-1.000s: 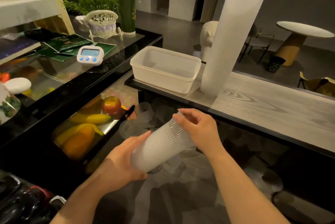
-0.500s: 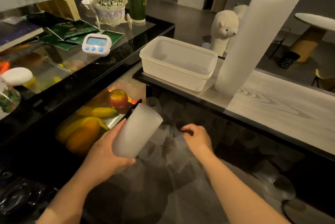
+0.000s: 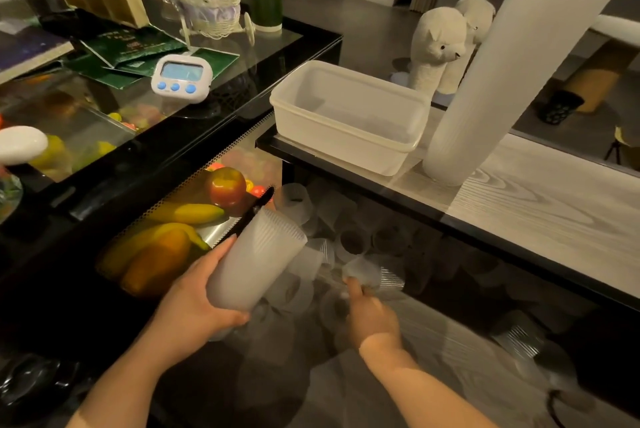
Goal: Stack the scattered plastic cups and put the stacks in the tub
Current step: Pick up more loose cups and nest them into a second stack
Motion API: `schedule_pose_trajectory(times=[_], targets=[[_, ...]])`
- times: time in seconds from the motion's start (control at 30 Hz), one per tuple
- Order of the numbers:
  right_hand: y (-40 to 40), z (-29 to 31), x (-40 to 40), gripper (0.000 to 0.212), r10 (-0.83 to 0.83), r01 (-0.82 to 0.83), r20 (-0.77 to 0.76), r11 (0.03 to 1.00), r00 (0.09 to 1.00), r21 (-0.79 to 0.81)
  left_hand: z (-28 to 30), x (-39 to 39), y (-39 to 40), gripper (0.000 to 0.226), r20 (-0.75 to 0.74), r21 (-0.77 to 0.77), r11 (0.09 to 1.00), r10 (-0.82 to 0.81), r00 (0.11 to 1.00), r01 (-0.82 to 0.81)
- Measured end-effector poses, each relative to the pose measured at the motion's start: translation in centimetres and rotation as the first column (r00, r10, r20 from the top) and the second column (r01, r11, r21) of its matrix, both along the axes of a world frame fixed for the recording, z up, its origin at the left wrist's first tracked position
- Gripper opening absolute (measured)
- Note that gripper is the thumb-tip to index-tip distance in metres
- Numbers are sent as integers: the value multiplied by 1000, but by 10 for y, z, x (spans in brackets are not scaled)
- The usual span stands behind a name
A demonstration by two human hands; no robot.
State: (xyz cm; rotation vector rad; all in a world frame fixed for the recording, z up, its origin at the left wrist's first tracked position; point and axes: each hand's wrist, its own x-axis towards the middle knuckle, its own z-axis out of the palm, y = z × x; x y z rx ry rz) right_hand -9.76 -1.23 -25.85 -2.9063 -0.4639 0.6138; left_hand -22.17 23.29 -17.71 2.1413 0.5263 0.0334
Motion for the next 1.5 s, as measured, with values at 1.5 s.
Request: schedule_pose_trajectory(times=[1.5], targets=[[111,-2,-84,40,468,-471,-146,882,872,13,29,-77,31,111,114,37,999,-17,993,13]])
